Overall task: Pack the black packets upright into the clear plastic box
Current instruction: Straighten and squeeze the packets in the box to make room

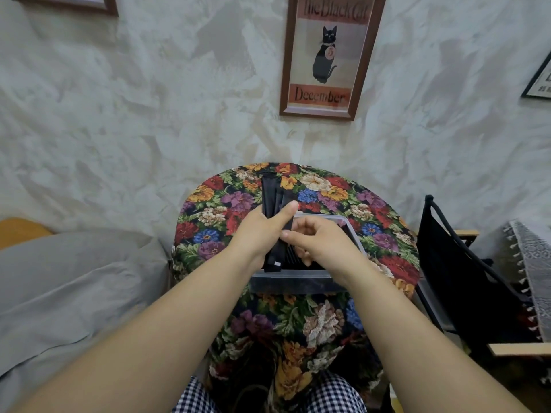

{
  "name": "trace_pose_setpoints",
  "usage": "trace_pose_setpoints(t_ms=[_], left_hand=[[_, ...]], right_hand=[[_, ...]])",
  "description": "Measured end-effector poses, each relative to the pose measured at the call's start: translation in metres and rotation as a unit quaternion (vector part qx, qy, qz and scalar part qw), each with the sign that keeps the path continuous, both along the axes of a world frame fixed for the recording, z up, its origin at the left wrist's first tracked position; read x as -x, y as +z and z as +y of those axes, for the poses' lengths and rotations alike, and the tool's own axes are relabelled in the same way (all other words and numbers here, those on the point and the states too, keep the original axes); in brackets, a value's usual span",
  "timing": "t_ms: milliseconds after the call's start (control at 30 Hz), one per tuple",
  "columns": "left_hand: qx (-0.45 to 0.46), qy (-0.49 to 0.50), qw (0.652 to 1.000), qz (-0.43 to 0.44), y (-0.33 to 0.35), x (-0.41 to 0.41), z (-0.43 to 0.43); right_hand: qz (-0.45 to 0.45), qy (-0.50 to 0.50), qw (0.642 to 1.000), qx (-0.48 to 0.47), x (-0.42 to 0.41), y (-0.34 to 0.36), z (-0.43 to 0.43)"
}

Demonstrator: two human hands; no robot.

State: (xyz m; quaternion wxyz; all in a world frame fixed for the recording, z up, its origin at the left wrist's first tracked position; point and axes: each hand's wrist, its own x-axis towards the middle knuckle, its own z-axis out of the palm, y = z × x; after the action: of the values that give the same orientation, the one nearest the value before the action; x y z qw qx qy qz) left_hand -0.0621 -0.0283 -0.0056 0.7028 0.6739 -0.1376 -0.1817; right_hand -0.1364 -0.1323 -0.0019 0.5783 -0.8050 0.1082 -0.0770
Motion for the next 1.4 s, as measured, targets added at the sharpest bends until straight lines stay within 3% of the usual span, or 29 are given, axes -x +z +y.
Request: trace_pose_setpoints(t_ms=[133, 233, 500, 633, 1133, 1400], left_hand=[[-0.001, 0.004, 1.000, -0.007, -0.001, 0.003, -0.001], [-0.025, 0.010, 0.999, -0.017, -0.001, 0.003, 0.005], [-0.110, 0.058, 0.990, -0.067, -0.015, -0.010, 0.038], [-0.113, 0.051, 0.991, -0.055, -0.021, -0.011, 0.043], [-0.149, -0.003, 0.987, -0.061, -0.021, -0.017, 0.040], [-0.163, -0.006, 0.985, -0.059, -0.021, -0.018, 0.040]], right_hand=[[0.009, -0.017, 0.996, -0.092, 0.001, -0.001, -0.004], [0.016, -0.037, 0.993, -0.107, 0.001, 0.003, -0.016], [0.009, -0.151, 0.988, 0.032, -0.022, 0.002, -0.063], [0.023, -0.146, 0.985, 0.094, -0.041, -0.003, -0.058], [0.043, -0.136, 0.975, 0.171, -0.065, -0.010, -0.057], [0.068, -0.085, 0.952, 0.286, -0.067, -0.006, -0.053]])
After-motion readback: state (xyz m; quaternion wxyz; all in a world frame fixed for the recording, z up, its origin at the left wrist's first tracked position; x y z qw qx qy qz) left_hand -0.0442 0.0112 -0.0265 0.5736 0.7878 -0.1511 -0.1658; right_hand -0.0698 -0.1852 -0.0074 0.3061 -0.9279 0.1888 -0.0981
